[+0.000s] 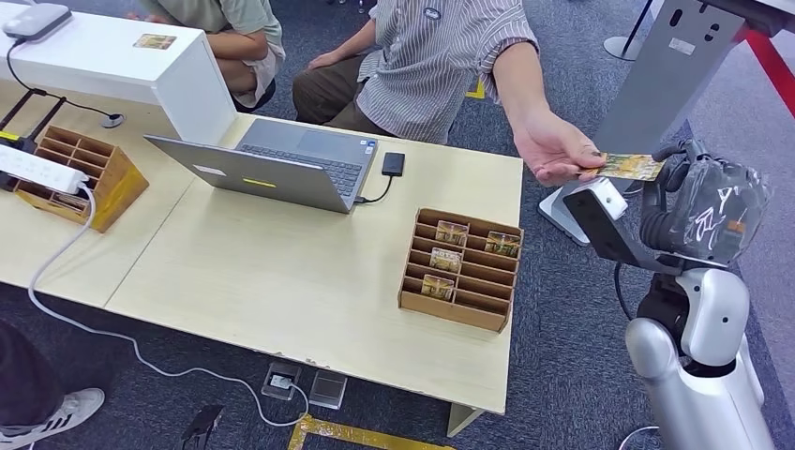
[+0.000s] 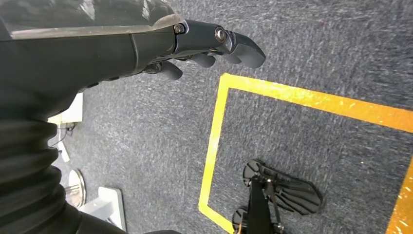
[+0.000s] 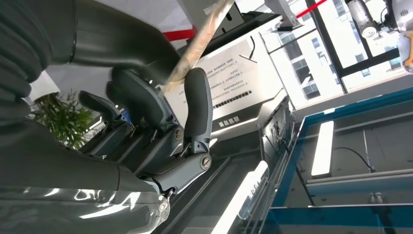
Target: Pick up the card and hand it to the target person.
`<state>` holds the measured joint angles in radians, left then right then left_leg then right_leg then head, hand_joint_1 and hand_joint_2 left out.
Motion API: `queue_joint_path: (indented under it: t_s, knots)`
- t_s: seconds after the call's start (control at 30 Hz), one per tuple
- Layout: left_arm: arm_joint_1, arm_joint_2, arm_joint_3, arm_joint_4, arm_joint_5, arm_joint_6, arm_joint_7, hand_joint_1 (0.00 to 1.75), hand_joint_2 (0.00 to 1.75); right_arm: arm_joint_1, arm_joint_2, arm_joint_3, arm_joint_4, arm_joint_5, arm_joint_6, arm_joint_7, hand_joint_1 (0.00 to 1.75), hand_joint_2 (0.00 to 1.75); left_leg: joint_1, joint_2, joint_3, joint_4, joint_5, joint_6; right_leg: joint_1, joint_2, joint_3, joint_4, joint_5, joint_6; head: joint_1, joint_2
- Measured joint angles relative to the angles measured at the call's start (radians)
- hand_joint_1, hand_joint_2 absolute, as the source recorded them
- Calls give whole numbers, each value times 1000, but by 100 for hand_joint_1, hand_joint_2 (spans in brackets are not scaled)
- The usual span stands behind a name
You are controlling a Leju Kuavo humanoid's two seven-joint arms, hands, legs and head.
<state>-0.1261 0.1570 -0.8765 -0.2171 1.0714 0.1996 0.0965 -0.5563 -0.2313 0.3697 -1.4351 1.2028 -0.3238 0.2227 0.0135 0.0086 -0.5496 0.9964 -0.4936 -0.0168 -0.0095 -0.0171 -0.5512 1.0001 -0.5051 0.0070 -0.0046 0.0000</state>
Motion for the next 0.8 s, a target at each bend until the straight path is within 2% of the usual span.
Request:
queue_joint_path:
  t_s: [0.03,0.17,0.27,0.4,0.47,0.67,0.8]
  knots:
    - [0,0,0,0,2,1,3,0,175,-12,5,0,20,5,-5,-5,0,175,0,0,0,0,0,0,0,0,0,0,0,0,0,0]
    - [0,0,0,0,12,4,6,0,175,-38,26,-2,93,-16,1,-31,0,175,0,-1,0,0,0,0,0,-1,0,0,0,0,0,0]
    - [0,0,0,0,21,13,5,0,175,-22,41,-2,112,-113,62,-60,0,175,0,-1,0,0,0,0,0,0,0,0,0,0,0,0]
    - [0,0,1,0,36,50,15,0,175,69,60,-2,95,-533,252,-157,0,175,0,-1,0,0,0,0,0,-1,-1,0,0,0,0,0]
    - [1,-1,2,0,41,68,23,0,175,120,62,-1,74,-688,312,-181,0,175,0,-1,0,0,0,0,0,-1,-1,0,0,0,0,0]
    - [2,-9,8,0,46,105,31,0,175,228,65,2,32,-1003,405,-210,0,175,0,-1,0,0,0,0,0,-1,-1,0,0,0,0,0]
    - [3,-12,10,0,46,106,30,0,175,258,65,4,22,-1091,427,-217,0,175,0,-1,0,0,0,0,0,-1,0,0,0,0,0,0]
